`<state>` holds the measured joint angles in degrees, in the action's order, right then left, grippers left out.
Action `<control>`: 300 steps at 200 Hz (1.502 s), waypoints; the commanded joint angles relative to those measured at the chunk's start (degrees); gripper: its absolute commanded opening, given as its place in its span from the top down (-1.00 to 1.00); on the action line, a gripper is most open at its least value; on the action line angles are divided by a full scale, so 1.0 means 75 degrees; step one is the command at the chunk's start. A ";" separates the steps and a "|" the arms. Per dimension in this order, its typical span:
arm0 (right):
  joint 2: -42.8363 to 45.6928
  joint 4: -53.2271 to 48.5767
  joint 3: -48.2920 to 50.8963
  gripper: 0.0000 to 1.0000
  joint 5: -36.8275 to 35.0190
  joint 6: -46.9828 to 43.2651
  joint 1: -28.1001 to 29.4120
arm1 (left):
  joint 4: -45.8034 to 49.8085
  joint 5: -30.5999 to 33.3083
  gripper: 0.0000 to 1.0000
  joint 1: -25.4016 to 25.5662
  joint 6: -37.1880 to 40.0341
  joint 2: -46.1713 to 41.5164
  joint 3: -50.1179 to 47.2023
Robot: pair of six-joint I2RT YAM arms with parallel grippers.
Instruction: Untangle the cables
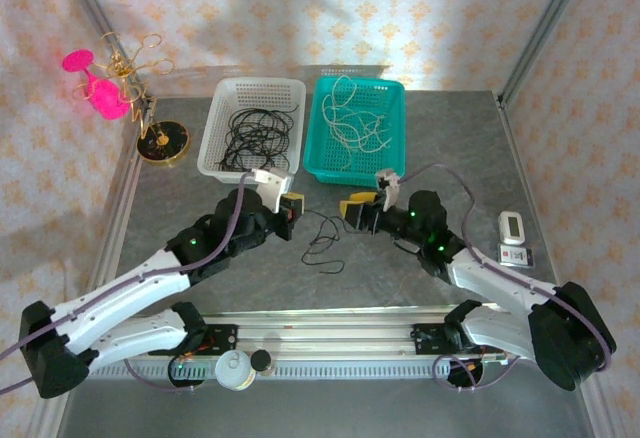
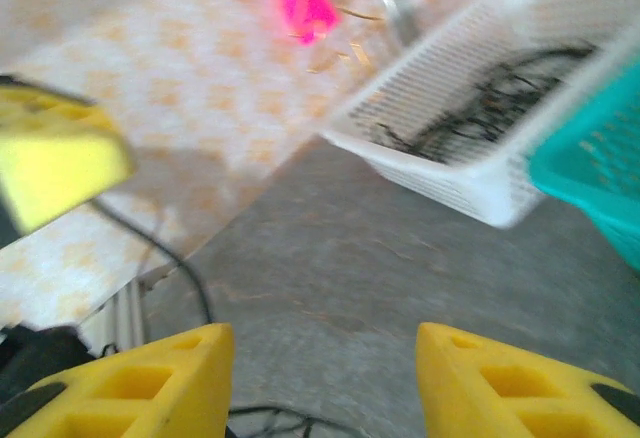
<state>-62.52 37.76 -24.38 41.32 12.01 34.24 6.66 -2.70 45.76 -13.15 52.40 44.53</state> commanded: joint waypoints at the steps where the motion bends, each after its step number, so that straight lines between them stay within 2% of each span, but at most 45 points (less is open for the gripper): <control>1: -0.0150 0.1198 -0.0474 -0.03 0.1287 -0.1157 0.0297 | -0.0191 -0.0183 1.00 0.0052 0.0663 -0.0028 0.0394; 29: -0.0630 0.0561 -0.1242 -0.03 0.1810 -0.1790 0.0619 | -0.0212 0.0041 1.00 0.0057 0.0959 0.0148 0.0681; 53: -0.1316 0.0002 -0.1798 0.00 0.1552 -0.2221 0.0878 | -0.0520 0.0242 1.00 0.0057 0.1053 0.0240 0.0816; 89: -0.2420 0.0709 -0.2146 0.20 0.0737 -0.1409 0.0907 | -0.0778 0.0555 1.00 0.0056 0.1213 0.0277 0.1159; 116: -0.3252 0.0944 -0.2268 0.45 0.0354 -0.0783 0.0921 | -0.0889 0.0618 1.00 0.0060 0.1360 0.0233 0.1621; 132: -0.3691 0.1562 -0.2207 0.71 0.0234 -0.0104 0.0919 | -0.0802 0.0459 1.00 0.0059 0.1473 0.0309 0.1997; 147: -0.4030 0.2234 -0.2155 0.77 0.0326 0.0403 0.0953 | -0.0715 0.0293 1.00 0.0062 0.1511 0.0411 0.2387; 160: -0.4220 0.2518 -0.2141 0.74 0.0056 0.0537 0.1043 | -0.0668 0.0147 1.00 0.0052 0.1520 0.0466 0.2731; 178: -0.4411 0.2536 -0.2189 0.51 -0.0200 0.0434 0.1150 | -0.0609 0.0102 1.00 0.0053 0.1600 0.0507 0.3257; 192: -0.4556 0.2536 -0.2193 0.40 -0.0234 0.0391 0.1186 | -0.0561 0.0102 1.00 0.0052 0.1750 0.0553 0.3679; 246: -0.4955 0.2305 -0.1947 0.35 -0.0776 0.0208 0.1189 | -0.0741 0.0663 1.00 0.0055 0.2543 0.1128 0.5251; 269: -0.5109 0.2207 -0.1926 0.42 -0.0908 0.0190 0.1189 | -0.0935 0.0683 1.00 0.0058 0.2831 0.1438 0.5722; 300: -0.5189 0.2220 -0.1784 0.35 -0.1242 0.0136 0.1189 | -0.1356 0.1328 1.00 0.0040 0.3350 0.1753 0.6191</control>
<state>-100.86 53.43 -39.07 35.42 14.11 42.98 1.48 2.68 45.76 7.27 64.42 87.53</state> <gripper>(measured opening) 0.304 0.040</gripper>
